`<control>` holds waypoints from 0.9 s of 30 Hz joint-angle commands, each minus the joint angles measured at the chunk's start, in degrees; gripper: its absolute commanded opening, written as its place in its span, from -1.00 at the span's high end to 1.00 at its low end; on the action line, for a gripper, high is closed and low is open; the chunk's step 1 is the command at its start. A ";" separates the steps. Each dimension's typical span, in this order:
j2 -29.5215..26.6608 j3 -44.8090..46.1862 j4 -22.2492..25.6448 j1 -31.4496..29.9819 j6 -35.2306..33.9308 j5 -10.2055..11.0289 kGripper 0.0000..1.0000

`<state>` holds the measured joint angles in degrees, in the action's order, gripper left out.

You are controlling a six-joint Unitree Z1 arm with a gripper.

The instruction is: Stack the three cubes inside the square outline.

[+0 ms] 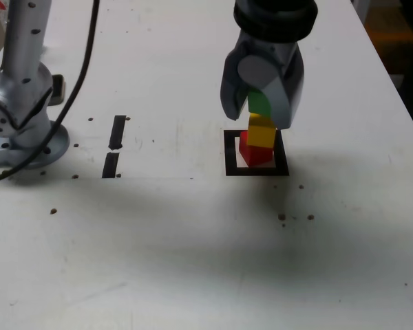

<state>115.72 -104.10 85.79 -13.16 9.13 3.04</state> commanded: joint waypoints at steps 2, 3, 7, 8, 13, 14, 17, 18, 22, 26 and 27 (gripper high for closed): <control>0.47 0.34 -0.36 0.32 0.10 -0.15 0.42; 0.52 0.49 -0.45 0.38 0.10 -0.18 0.41; 0.71 1.34 -0.70 0.77 0.16 -0.31 0.27; 0.76 1.52 -0.76 0.85 0.20 -0.31 0.21; 1.09 1.89 -1.01 1.03 0.28 -0.27 -0.16; 1.15 1.89 -1.07 1.03 0.28 -0.29 -0.19; 1.32 1.85 -1.31 1.03 0.28 -0.36 -0.25; 1.38 1.83 -1.40 1.03 0.28 -0.38 -0.26; 1.52 1.87 -1.73 1.03 0.28 -0.39 -0.33; 1.52 1.96 -1.84 1.03 0.28 -0.30 -0.38; 1.51 2.01 -1.83 1.03 0.28 -0.28 -0.39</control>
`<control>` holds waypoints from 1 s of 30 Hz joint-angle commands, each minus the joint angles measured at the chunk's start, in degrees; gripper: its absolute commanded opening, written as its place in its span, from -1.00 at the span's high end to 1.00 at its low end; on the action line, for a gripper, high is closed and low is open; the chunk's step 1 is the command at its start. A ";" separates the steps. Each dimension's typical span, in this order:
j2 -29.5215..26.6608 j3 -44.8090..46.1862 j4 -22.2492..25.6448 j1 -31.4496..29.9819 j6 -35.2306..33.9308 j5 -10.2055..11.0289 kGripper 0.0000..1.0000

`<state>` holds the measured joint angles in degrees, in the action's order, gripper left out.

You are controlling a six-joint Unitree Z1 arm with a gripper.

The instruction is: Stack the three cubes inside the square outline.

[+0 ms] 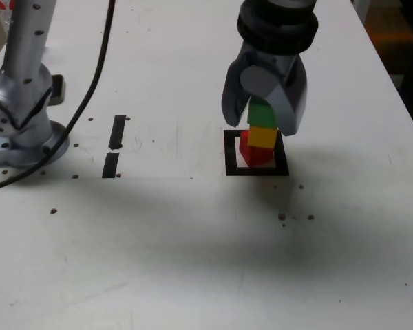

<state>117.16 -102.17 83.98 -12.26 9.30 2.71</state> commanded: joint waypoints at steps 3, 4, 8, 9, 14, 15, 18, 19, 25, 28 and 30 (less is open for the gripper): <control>-0.07 0.33 0.07 0.13 0.10 0.09 -0.43; -0.16 0.43 0.11 0.13 0.10 0.10 -0.44; -1.65 0.76 0.21 0.13 0.10 0.38 -0.50; -2.39 0.77 0.19 0.13 0.10 0.59 -0.51; -7.53 1.46 0.38 0.13 -0.01 2.17 -0.53; -8.92 1.91 0.50 0.13 -0.12 2.55 -0.54; -12.12 3.51 0.85 0.23 -0.49 3.23 -0.56; -13.17 4.24 0.97 0.31 -0.65 3.36 -0.57; -21.28 13.68 0.07 1.32 -3.87 3.42 -0.61; -23.80 18.38 -1.28 1.79 -5.34 2.80 -0.62; -24.76 20.48 -2.04 1.99 -5.96 2.15 -0.62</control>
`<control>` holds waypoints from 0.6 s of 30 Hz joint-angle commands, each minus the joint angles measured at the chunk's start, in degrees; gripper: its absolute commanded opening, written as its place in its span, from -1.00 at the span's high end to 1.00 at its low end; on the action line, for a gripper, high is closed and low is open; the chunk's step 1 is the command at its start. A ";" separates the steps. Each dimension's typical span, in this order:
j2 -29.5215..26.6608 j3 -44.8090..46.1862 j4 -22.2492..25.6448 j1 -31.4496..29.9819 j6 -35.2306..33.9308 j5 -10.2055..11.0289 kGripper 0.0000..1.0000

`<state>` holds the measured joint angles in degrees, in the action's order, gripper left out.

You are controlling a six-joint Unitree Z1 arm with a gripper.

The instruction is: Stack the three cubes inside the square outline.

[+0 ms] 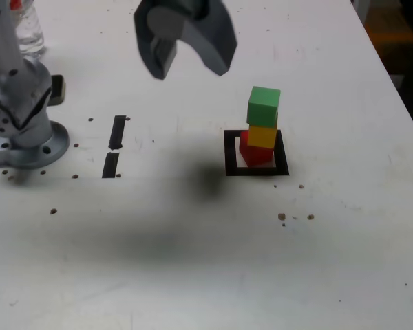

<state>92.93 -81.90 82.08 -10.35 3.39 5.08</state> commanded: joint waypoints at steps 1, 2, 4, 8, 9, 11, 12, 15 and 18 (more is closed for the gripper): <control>-0.94 1.22 -0.58 0.15 -0.30 -0.61 -0.63; -1.31 2.19 -1.07 0.20 -0.55 -1.00 -0.63; -2.18 4.75 -2.38 0.25 -1.26 -2.00 -0.63; -3.69 10.66 -5.59 0.26 -2.96 -4.30 -0.63; -3.89 11.61 -6.18 0.27 -3.20 -4.64 -0.63; -4.38 14.09 -7.73 0.39 -3.78 -5.38 -0.63; -4.54 15.01 -8.32 0.48 -3.96 -5.61 -0.63; -4.90 17.75 -10.10 0.83 -4.40 -6.14 -0.63; -4.98 20.28 -11.87 1.10 -4.91 -6.46 -0.63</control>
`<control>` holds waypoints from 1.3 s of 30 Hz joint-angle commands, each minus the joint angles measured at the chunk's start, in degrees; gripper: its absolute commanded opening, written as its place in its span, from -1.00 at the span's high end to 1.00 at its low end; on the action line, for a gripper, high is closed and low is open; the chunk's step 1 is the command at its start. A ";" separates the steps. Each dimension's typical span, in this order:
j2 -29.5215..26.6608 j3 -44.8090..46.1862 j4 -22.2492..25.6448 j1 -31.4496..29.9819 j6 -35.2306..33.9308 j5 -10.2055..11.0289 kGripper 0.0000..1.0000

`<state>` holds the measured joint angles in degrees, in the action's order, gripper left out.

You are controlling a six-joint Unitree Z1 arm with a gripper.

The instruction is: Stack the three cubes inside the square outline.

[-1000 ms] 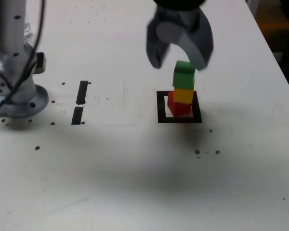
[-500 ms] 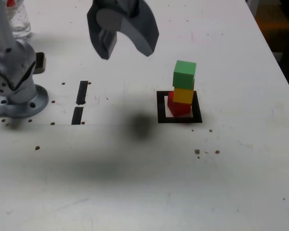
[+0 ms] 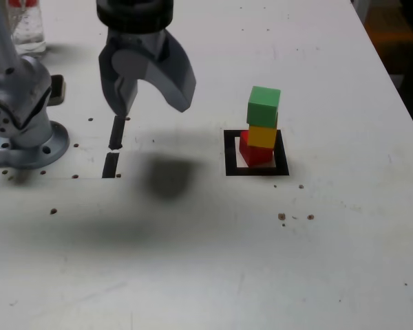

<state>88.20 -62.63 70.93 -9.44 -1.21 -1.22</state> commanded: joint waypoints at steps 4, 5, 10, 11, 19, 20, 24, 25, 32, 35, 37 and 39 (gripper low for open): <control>0.29 5.33 -5.01 0.30 -1.30 -0.96 -0.63; 0.54 6.33 -5.95 0.30 -1.66 -1.23 -0.63; 0.83 9.51 -9.21 0.30 -2.98 -2.01 -0.63; 0.80 10.29 -10.10 0.30 -3.24 -2.09 -0.63; 0.92 13.95 -13.81 0.30 -5.00 -1.63 -0.63; 0.88 14.27 -14.27 0.30 -5.16 -1.70 -0.63; 0.50 15.60 -15.93 0.30 -5.69 -2.00 -0.63; 0.39 15.86 -16.04 0.30 -5.76 -2.02 -0.63; 0.43 16.50 -15.46 0.30 -6.10 -2.10 -0.63; 0.39 16.46 -15.41 0.30 -6.29 -2.19 -0.63; 0.32 16.40 -15.44 0.30 -6.43 -2.32 -0.63; 0.27 16.36 -15.46 0.30 -6.61 -2.43 -0.63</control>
